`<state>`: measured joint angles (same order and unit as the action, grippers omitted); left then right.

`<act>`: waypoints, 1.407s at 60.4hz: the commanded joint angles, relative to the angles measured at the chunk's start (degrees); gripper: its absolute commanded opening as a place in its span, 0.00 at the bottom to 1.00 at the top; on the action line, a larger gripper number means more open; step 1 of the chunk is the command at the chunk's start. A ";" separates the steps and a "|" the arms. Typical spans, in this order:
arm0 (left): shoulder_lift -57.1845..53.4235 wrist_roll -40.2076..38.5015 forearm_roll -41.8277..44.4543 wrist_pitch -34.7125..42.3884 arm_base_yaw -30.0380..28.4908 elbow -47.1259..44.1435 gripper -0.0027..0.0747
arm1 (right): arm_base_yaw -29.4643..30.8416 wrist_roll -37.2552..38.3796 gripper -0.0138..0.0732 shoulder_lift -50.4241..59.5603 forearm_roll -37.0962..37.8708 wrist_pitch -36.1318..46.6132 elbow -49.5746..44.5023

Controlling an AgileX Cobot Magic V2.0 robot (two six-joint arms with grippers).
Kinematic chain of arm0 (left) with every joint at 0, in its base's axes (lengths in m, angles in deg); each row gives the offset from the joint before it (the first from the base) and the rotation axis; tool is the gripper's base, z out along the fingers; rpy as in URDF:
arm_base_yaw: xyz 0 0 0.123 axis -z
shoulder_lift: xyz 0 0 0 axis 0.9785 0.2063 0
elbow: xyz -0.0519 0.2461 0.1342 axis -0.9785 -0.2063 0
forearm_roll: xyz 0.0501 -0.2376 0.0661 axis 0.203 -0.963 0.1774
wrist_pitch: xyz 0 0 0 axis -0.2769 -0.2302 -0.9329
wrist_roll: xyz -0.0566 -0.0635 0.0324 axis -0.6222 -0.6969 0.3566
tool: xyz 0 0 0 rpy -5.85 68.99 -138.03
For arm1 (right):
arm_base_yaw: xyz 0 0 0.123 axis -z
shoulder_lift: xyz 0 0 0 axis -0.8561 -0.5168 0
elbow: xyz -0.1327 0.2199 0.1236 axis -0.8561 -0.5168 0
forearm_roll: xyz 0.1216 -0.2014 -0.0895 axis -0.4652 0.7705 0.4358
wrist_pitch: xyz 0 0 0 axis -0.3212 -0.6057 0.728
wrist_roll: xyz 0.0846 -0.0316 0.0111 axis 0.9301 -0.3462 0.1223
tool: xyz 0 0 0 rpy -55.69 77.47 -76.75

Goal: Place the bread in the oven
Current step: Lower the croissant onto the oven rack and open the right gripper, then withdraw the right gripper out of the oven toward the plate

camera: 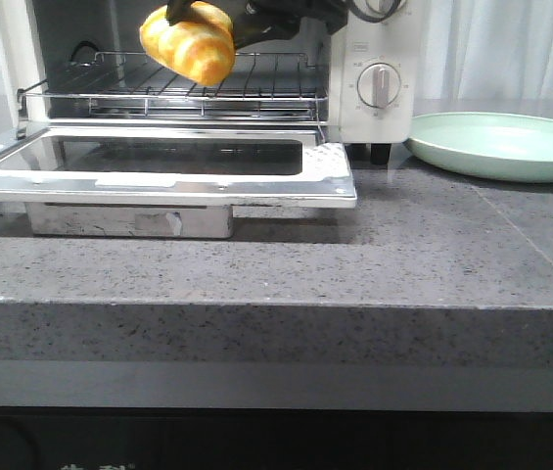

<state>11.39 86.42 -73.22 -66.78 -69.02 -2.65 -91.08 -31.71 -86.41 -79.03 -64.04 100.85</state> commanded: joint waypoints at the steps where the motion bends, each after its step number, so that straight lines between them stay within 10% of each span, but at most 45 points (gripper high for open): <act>1: 0.03 -0.36 -0.46 4.80 -0.18 1.53 0.01 | 0.34 -0.48 0.76 2.91 -0.55 4.66 2.34; 42: 0.03 -0.36 -0.46 4.80 -0.18 1.53 0.01 | 0.34 -0.48 0.77 9.77 -0.50 -4.41 2.03; 64: 0.03 -0.36 -0.46 4.80 -0.18 1.53 0.01 | 1.30 -0.48 0.07 16.42 3.92 -14.27 2.03; 85: 0.03 -0.36 -0.46 4.80 -0.18 1.53 0.01 | 17.03 -0.48 0.08 28.08 12.52 -25.19 -4.44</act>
<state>11.39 86.42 -73.22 -66.74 -69.02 -2.65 -77.64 -31.71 -64.09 -69.59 -90.73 97.82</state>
